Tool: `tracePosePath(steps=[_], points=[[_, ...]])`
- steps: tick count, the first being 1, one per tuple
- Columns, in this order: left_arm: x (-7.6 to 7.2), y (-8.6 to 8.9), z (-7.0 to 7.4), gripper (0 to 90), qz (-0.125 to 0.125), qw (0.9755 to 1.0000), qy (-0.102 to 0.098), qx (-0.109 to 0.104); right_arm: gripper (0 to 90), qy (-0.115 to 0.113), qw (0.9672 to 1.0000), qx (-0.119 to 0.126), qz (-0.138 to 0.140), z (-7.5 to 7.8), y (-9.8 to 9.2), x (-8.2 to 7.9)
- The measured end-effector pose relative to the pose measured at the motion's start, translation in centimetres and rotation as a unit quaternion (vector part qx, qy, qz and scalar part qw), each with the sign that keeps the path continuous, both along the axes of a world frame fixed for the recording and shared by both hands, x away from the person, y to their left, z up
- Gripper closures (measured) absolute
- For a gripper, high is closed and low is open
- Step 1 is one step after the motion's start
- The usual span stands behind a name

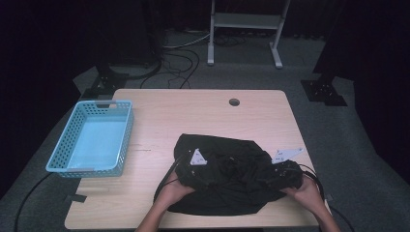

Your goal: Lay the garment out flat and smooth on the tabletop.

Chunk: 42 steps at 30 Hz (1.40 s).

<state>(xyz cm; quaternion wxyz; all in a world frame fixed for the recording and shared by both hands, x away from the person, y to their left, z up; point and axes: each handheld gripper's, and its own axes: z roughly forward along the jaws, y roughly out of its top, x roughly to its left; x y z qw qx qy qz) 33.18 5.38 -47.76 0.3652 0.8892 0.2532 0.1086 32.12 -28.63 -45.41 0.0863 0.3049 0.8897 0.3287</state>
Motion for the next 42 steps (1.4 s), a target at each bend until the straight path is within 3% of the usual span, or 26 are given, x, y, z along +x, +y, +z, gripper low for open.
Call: tracePosePath(steps=[3, 11, 20, 29, 31, 37, 42], points=[[-0.1, 0.3, 0.1, 4.4, 0.0, 1.0, 0.0, 0.008, 23.9, 0.004, 1.0, -0.001, 0.002, -0.3, 0.3, 0.3], [-0.6, 2.6, 0.3, 4.8, 0.001, 0.9998, 0.008, 0.017, 20.3, -0.015, 0.9994, -0.025, 0.02, -0.5, 1.5, 0.0], [-2.0, 5.4, 0.5, 5.1, 0.009, 0.9994, 0.022, 0.024, 18.0, -0.026, 0.9972, -0.057, 0.041, -0.6, 3.4, -1.2], [-3.8, 6.5, 0.5, 5.3, 0.008, 0.9993, 0.024, 0.028, 18.0, -0.031, 0.9963, -0.06, 0.053, -0.7, 4.0, -3.2], [-4.4, 6.7, 0.5, 5.3, 0.006, 0.9994, 0.023, 0.026, 18.0, -0.035, 0.9965, -0.051, 0.055, -0.8, 3.8, -4.1], [-4.9, 6.7, 0.4, 5.2, 0.009, 0.9995, 0.021, 0.023, 15.8, -0.016, 0.997, -0.051, 0.056, -0.3, 3.8, -4.0], [-4.9, 6.7, 0.9, 7.0, 0.008, 0.9996, 0.02, 0.02, 16.3, -0.028, 0.9975, -0.033, 0.057, 0.8, 3.8, -4.4]])
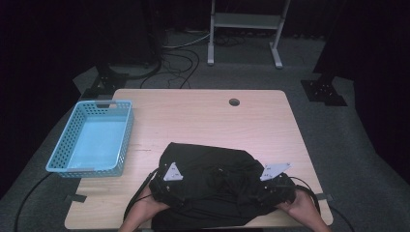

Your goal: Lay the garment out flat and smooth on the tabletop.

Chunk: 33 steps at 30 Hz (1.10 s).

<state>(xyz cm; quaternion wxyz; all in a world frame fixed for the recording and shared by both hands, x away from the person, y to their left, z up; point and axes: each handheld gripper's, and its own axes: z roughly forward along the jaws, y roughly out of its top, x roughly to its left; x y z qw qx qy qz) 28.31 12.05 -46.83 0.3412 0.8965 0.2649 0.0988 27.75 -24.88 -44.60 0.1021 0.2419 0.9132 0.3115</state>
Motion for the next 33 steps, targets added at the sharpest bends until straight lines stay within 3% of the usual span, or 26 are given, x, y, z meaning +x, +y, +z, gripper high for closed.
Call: tracePosePath(steps=[2, 3, 4, 5, 8, 11, 13, 14, 15, 18, 19, 20, 21, 25, 27, 29, 33], points=[[0.0, 0.0, 0.4, 7.0, 0.002, 1.0, -0.005, -0.007, 18.5, 0.001, 0.9997, 0.025, -0.003, 0.8, -0.2, -0.1], [0.0, 0.0, 0.6, 7.0, 0.003, 0.9999, -0.007, -0.009, 18.5, 0.001, 0.9997, 0.025, -0.003, 0.8, -0.2, -0.1], [0.1, -0.2, 1.0, 7.0, 0.001, 0.9999, -0.011, -0.011, 22.7, 0.009, 0.9989, 0.047, -0.002, 1.0, -0.3, 0.0], [0.1, -0.2, 1.0, 7.1, 0.001, 0.9999, -0.011, -0.011, 22.7, 0.009, 0.9989, 0.047, -0.002, 1.0, -0.3, 0.0], [0.4, -0.7, 1.5, 7.3, -0.003, 0.9998, -0.017, -0.013, 29.9, 0.038, 0.9969, 0.068, -0.015, 0.9, -0.1, 0.6], [0.7, -1.3, 1.8, 7.3, -0.007, 0.9997, -0.021, -0.014, 35.9, 0.061, 0.9955, 0.065, -0.033, 0.2, 0.1, 1.4], [1.0, -1.6, 1.8, 8.4, -0.01, 0.9996, -0.02, -0.015, 38.8, 0.084, 0.9926, 0.077, -0.043, -0.2, 0.1, 2.0], [1.1, -1.8, 1.8, 9.8, -0.011, 0.9997, -0.019, -0.013, 42.1, 0.108, 0.9888, 0.088, -0.053, -0.6, 0.2, 2.6], [1.2, -2.0, 1.8, 9.8, -0.012, 0.9997, -0.019, -0.012, 42.7, 0.119, 0.987, 0.091, -0.058, -0.7, 0.2, 3.0], [1.7, -2.3, 1.8, 11.1, -0.014, 0.9997, -0.017, -0.014, 46.6, 0.131, 0.9853, 0.09, -0.065, -0.7, 0.3, 3.4], [1.8, -2.4, 1.8, 11.3, -0.015, 0.9997, -0.016, -0.014, 49.0, 0.132, 0.9852, 0.087, -0.066, -0.7, 0.4, 3.6], [1.9, -2.5, 1.8, 12.7, -0.016, 0.9997, -0.017, -0.012, 58.9, 0.125, 0.9867, 0.081, -0.065, -0.7, 0.6, 3.7], [2.1, -2.6, 1.8, 12.7, -0.017, 0.9996, -0.017, -0.012, 58.9, 0.125, 0.9867, 0.081, -0.065, -0.7, 0.6, 3.7], [2.7, -3.0, 2.0, 15.4, -0.022, 0.9996, -0.016, -0.012, 79.0, 0.093, 0.993, 0.061, -0.041, -0.5, 1.0, 3.0], [2.9, -3.2, 2.0, 16.3, -0.025, 0.9996, -0.013, -0.01, 83.1, 0.077, 0.9949, 0.058, -0.03, -0.3, 1.0, 2.6], [3.3, -3.4, 2.0, 22.9, -0.029, 0.9995, -0.007, -0.007, 85.4, 0.065, 0.9957, 0.065, -0.015, 0.1, 0.9, 2.3], [4.0, -3.4, 1.8, 30.8, -0.03, 0.9995, 0.003, 0.001, 86.7, 0.053, 0.9951, 0.083, 0.008, 1.0, 0.3, 1.7]])
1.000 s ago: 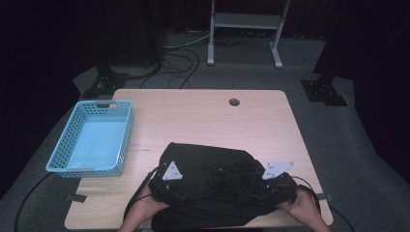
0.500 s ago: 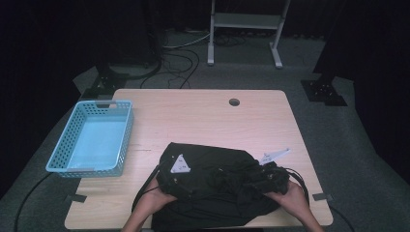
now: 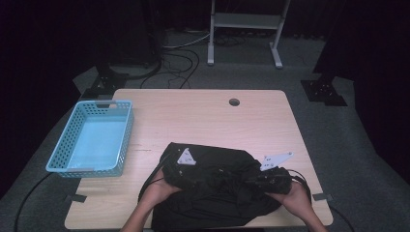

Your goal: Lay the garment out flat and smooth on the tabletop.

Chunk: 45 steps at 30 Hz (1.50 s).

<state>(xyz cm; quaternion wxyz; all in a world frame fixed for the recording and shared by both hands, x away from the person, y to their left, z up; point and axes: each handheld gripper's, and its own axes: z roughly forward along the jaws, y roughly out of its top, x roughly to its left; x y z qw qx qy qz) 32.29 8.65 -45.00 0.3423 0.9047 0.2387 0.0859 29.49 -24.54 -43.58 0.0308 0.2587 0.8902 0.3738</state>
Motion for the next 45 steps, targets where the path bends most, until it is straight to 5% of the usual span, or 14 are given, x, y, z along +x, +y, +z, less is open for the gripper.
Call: tracePosePath(steps=[5, 11, 15, 22, 28, 38, 45], points=[[0.5, -0.1, -0.1, 38.9, -0.004, 1.0, 0.003, 0.005, 86.7, 0.002, 0.999, 0.044, 0.011, 0.7, -1.3, -0.1], [1.0, -0.3, -0.3, 49.5, -0.011, 0.9997, 0.012, 0.017, 86.7, 0.003, 0.9977, 0.067, 0.008, 1.0, -2.3, 0.0], [1.3, -0.4, -0.6, 54.4, -0.02, 0.9995, 0.016, 0.02, 86.6, 0.005, 0.9972, 0.073, 0.015, 0.9, -2.3, 0.0], [1.1, -0.7, -0.8, 81.8, -0.036, 0.9991, 0.008, 0.02, 86.4, 0.015, 0.9972, 0.07, 0.018, 0.2, -1.8, 0.1], [0.6, -0.4, 0.1, 83.7, -0.04, 0.9992, 0.002, 0.007, 86.4, 0.02, 0.9967, 0.078, 0.011, 0.1, -2.2, 0.4], [0.5, 0.7, 3.5, 83.9, -0.031, 0.998, -0.014, -0.053, 86.6, 0.02, 0.994, 0.107, 0.001, 1.4, -2.8, 1.2], [0.7, 0.9, 4.6, 83.9, -0.024, 0.9977, -0.008, -0.062, 86.6, 0.021, 0.9928, 0.118, -0.002, 2.1, -2.8, 1.8]])
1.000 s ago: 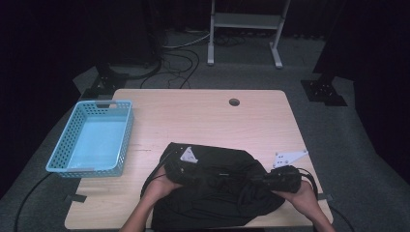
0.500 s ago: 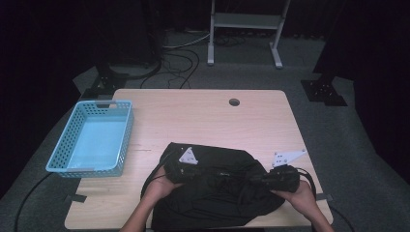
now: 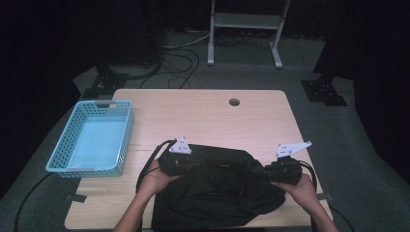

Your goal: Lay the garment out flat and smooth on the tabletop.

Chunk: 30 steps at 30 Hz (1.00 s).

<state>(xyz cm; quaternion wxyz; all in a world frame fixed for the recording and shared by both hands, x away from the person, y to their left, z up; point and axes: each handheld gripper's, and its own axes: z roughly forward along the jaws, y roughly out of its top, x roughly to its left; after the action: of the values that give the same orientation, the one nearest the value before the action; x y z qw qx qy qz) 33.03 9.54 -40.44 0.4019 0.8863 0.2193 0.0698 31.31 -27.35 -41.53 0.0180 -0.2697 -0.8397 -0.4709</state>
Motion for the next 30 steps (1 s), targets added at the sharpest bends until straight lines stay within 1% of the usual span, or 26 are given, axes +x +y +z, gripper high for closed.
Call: tracePosePath(steps=[4, 6, 9, 12, 15, 16, 17, 18, 19, 20, 21, 22, 23, 24, 25, 26, 27, 28, 29, 30], points=[[0.5, 0.2, 0.6, 84.0, 0.002, 1.0, -0.001, -0.007, 86.6, -0.001, 1.0, 0.002, -0.001, 0.5, 0.0, 0.5], [1.0, 0.4, 1.1, 83.9, 0.003, 0.9999, -0.004, -0.014, 86.5, -0.004, 1.0, 0.001, -0.001, 0.9, 0.0, 1.0], [1.6, 0.5, 1.8, 84.0, 0.001, 0.9999, -0.003, -0.013, 86.5, -0.006, 1.0, 0.003, -0.001, 1.3, 0.1, 1.5], [2.6, 0.8, 2.5, 84.4, 0.005, 0.9999, -0.01, -0.013, 86.6, -0.007, 1.0, 0.002, -0.001, 1.8, 0.2, 2.4], [4.3, 1.1, 2.9, 84.8, 0.016, 0.9994, -0.01, -0.028, 86.7, -0.006, 1.0, -0.001, 0.005, 2.1, 0.5, 3.9], [5.1, 1.2, 3.0, 85.2, 0.023, 0.9991, -0.008, -0.035, 87.1, -0.003, 1.0, -0.005, 0.007, 2.5, 0.6, 5.6], [6.2, 1.3, 3.2, 85.2, 0.033, 0.9984, -0.007, -0.045, 87.1, -0.002, 0.9999, -0.014, 0.002, 2.9, 0.7, 6.9], [7.6, 1.3, 3.7, 85.2, 0.046, 0.9975, -0.008, -0.054, 87.1, -0.002, 0.9999, -0.014, 0.002, 2.9, 0.7, 6.9], [9.3, 1.3, 4.5, 85.2, 0.064, 0.996, -0.013, -0.061, 87.1, -0.002, 0.9997, -0.024, -0.002, 3.5, 0.7, 8.6], [11.2, 1.2, 5.7, 85.2, 0.085, 0.9938, -0.026, -0.067, 87.2, -0.004, 0.9993, -0.034, -0.013, 4.3, 0.6, 10.7], [13.3, 1.0, 7.1, 85.0, 0.11, 0.9903, -0.047, -0.071, 87.2, -0.012, 0.9986, -0.041, -0.032, 5.5, 0.5, 13.3], [15.1, 0.8, 8.6, 82.6, 0.141, 0.9845, -0.072, -0.075, 87.1, -0.016, 0.9974, -0.037, -0.06, 7.2, 0.3, 16.2], [16.7, 0.6, 9.8, 77.0, 0.166, 0.9787, -0.089, -0.081, 85.7, -0.028, 0.9947, -0.031, -0.094, 9.1, 0.1, 18.7], [17.9, 0.2, 10.7, 54.7, 0.186, 0.9738, -0.091, -0.094, 67.4, -0.067, 0.9828, -0.019, -0.171, 12.6, -0.1, 22.0], [18.6, -0.1, 11.1, 54.7, 0.19, 0.9709, -0.091, -0.113, 67.4, -0.067, 0.9828, -0.019, -0.171, 12.6, -0.1, 22.0], [18.9, -0.4, 10.9, 50.8, 0.186, 0.9702, -0.097, -0.122, 60.0, -0.064, 0.98, -0.003, -0.189, 13.5, -0.1, 23.0], [19.0, -0.8, 10.4, 46.6, 0.177, 0.9728, -0.097, -0.114, 58.7, -0.062, 0.9778, -0.005, -0.2, 13.8, 0.1, 23.6], [18.9, -1.1, 9.6, 42.8, 0.17, 0.9753, -0.092, -0.107, 58.2, -0.063, 0.9787, -0.013, -0.195, 13.5, 0.3, 23.8], [18.7, -1.2, 8.6, 38.6, 0.164, 0.9772, -0.087, -0.103, 56.2, -0.061, 0.9808, -0.026, -0.184, 12.8, 0.7, 23.8], [18.4, -1.2, 7.6, 35.8, 0.156, 0.9796, -0.077, -0.1, 54.4, -0.054, 0.9827, -0.042, -0.172, 11.9, 0.9, 23.6]])
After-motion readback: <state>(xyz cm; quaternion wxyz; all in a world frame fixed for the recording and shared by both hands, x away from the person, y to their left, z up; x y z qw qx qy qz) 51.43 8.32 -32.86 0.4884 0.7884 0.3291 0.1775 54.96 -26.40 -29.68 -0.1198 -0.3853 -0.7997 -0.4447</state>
